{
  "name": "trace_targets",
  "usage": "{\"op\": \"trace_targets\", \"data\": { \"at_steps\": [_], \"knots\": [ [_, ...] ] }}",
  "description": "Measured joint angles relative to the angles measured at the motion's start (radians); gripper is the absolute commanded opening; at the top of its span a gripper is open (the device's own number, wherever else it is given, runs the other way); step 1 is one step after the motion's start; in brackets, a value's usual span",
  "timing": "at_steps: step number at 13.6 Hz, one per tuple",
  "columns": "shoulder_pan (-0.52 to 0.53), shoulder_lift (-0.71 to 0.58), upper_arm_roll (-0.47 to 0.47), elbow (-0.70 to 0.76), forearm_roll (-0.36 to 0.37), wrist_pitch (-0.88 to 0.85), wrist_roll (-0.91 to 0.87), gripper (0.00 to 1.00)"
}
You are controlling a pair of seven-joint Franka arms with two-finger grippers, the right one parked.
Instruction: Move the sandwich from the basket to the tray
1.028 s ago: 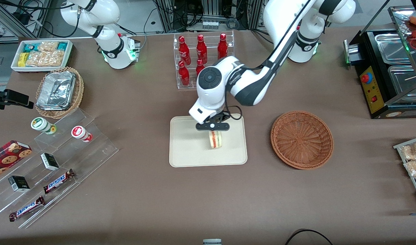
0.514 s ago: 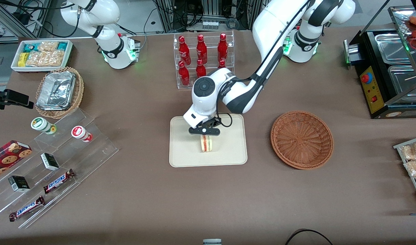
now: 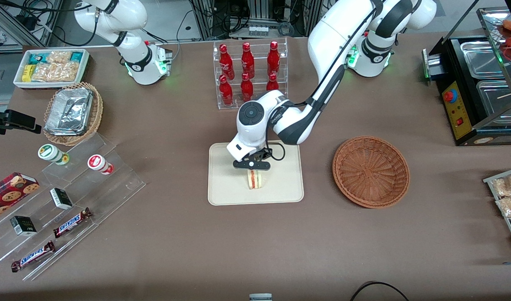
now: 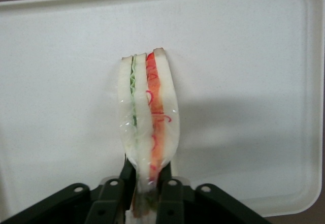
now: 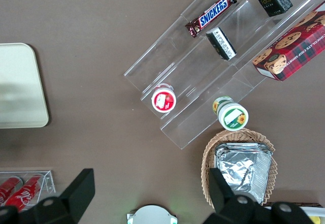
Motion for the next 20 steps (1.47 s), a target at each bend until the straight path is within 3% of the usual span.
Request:
{"op": "trace_targets", "data": {
  "at_steps": [4, 9, 15, 20],
  "knots": [
    [0.004, -0.033, 0.004, 0.031, 0.0, -0.035, 0.0, 1.0],
    [0.036, -0.244, 0.033, 0.053, -0.001, -0.286, -0.002, 1.0],
    [0.244, -0.49, 0.04, -0.003, -0.013, -0.491, 0.028, 1.0],
    [0.449, -0.702, 0.044, -0.178, -0.033, -0.497, 0.255, 1.0]
  ]
}}
